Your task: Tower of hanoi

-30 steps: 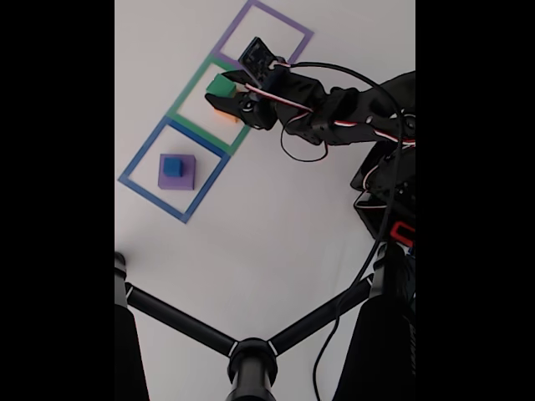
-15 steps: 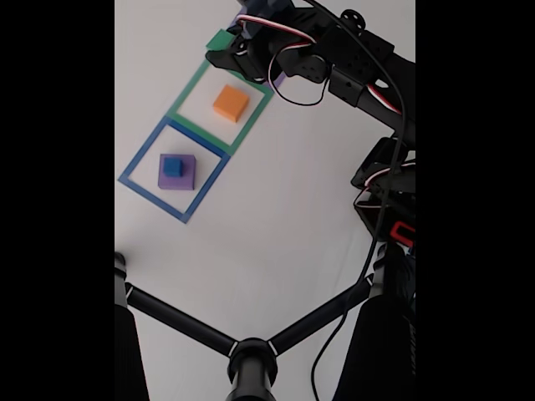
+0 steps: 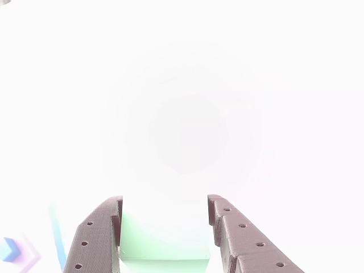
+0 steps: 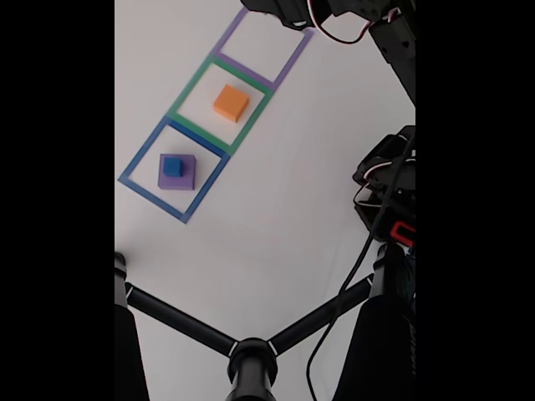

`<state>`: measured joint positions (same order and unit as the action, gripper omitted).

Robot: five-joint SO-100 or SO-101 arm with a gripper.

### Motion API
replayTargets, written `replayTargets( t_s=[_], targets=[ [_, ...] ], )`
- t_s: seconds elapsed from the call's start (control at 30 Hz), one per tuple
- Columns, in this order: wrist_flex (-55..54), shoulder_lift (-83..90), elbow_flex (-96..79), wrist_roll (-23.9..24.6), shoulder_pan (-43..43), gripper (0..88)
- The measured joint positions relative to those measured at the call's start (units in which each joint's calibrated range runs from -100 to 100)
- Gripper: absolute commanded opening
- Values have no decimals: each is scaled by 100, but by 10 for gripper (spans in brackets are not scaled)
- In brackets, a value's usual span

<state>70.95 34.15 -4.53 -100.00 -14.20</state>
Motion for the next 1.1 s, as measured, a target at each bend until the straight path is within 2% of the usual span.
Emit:
replayTargets(
  t_s=[0.23,0.57,0.73,0.97,1.1],
  targets=[
    [441,0,348,0,-442,72],
    [337,0,104,0,-1007,71],
    [-602,0,-1010,0,-1293,72],
    [-2689,17,-3133,0,-1539,72],
    [-3523,17,-3882,0,-1539,72]
  ],
)
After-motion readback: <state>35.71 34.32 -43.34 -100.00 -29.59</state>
